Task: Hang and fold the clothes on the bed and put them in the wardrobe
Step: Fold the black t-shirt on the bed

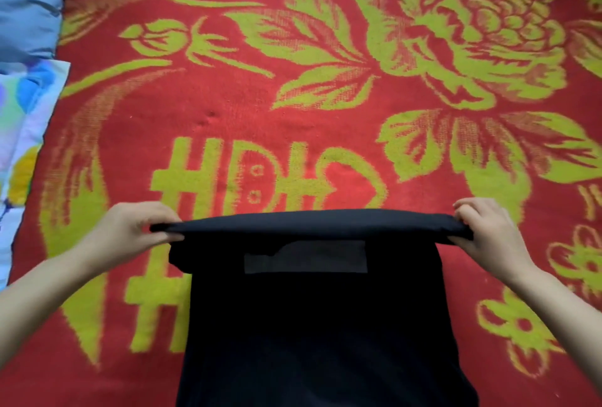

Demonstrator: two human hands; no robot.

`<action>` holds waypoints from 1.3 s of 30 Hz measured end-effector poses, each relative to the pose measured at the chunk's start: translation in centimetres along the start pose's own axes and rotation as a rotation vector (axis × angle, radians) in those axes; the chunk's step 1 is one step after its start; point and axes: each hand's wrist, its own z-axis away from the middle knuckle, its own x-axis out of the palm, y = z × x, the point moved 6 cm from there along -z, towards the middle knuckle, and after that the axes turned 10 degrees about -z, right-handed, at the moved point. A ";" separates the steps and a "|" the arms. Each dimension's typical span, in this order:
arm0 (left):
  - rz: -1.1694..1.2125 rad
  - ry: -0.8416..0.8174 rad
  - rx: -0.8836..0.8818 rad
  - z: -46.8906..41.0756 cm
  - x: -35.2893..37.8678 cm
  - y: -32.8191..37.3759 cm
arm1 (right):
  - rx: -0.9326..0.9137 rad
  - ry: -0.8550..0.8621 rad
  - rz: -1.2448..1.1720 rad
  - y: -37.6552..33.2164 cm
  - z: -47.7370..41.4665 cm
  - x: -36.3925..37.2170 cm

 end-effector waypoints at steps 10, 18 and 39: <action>-0.662 -0.338 0.189 12.0 13.2 5.8 | -0.154 -0.476 0.437 -1.8 9.6 8.2; -0.693 -0.186 -0.286 7.2 11.9 4.7 | 0.140 -0.390 0.320 -4.4 4.5 8.1; -0.543 -0.073 0.449 16.8 7.3 10.3 | -0.313 -0.065 0.208 -3.1 19.6 3.9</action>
